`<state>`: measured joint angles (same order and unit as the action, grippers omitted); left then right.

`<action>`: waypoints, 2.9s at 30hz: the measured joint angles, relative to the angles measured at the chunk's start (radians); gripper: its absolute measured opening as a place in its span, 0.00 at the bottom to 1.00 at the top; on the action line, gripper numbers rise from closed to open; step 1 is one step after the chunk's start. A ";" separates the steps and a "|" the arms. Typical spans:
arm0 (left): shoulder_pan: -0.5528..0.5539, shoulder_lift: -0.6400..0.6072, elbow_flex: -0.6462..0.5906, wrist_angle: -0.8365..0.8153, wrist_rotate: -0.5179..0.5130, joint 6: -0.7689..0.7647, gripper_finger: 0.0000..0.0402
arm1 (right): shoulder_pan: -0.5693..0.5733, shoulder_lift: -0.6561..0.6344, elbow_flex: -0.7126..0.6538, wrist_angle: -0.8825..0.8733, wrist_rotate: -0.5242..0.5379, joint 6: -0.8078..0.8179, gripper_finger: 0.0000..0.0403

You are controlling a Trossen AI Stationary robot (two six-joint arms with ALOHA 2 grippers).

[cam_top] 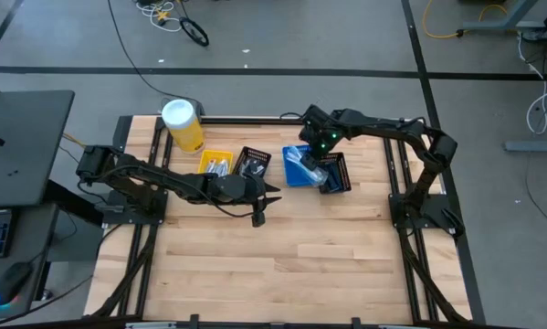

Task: Pick & Place Travel size toiletries
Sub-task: Put the blue toothbrush into the blue bin, then return to Home Position

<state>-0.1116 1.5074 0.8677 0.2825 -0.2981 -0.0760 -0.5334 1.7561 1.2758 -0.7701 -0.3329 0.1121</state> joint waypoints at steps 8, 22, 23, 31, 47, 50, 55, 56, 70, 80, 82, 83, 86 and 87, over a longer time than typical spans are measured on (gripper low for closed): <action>0.000 0.000 0.000 -0.001 0.000 -0.018 0.28 | 0.032 -0.006 -0.001 -0.129 -0.008 -0.016 0.28; 0.000 0.000 0.000 -0.001 0.000 -0.018 0.28 | 0.071 -0.020 0.057 -0.170 0.026 -0.110 0.28; 0.000 0.000 0.000 -0.001 0.000 -0.018 0.28 | 0.071 -0.020 0.057 -0.167 0.027 -0.120 0.28; 0.000 0.000 0.000 -0.001 -0.003 -0.017 0.28 | 0.072 -0.065 0.077 -0.154 0.096 -0.166 0.28; 0.000 -0.241 0.003 -0.085 -0.156 -0.020 0.02 | 0.267 -0.496 0.094 -0.282 0.490 -0.138 0.01; -0.001 -0.403 0.002 -0.225 -0.187 -0.018 0.02 | 0.289 -0.607 0.053 -0.292 0.423 -0.188 0.01; -0.005 -0.646 -0.017 -0.454 -0.252 0.012 0.02 | 0.325 -0.822 -0.131 -0.194 0.226 -0.299 0.01; -0.005 -0.692 -0.035 -0.490 -0.251 0.033 0.03 | 0.329 -0.870 -0.181 -0.155 0.208 -0.282 0.01; 0.005 -1.279 -0.480 -0.348 -0.020 0.206 0.03 | 0.332 -1.413 -0.800 0.435 0.278 -0.237 0.00; 0.005 -1.504 -0.642 -0.325 0.001 0.223 0.02 | 0.332 -1.584 -0.928 0.533 0.173 -0.221 0.00; 0.005 -1.491 -0.656 -0.303 -0.008 0.239 0.02 | 0.332 -1.608 -0.954 0.542 0.142 -0.218 0.00; 0.005 -1.490 -0.670 -0.300 -0.020 0.238 0.02 | 0.332 -1.620 -0.968 0.546 0.142 -0.215 0.00; 0.005 -1.495 -0.721 -0.219 -0.022 0.241 0.04 | 0.332 -1.647 -1.006 0.574 0.170 -0.206 0.00; 0.005 -1.497 -0.735 -0.178 -0.017 0.249 0.04 | 0.332 -1.654 -1.020 0.584 0.179 -0.207 0.00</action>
<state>-0.1066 0.0103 0.1329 0.1050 -0.3152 0.1728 -0.2012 0.1022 0.2557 -0.1860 -0.1541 -0.0947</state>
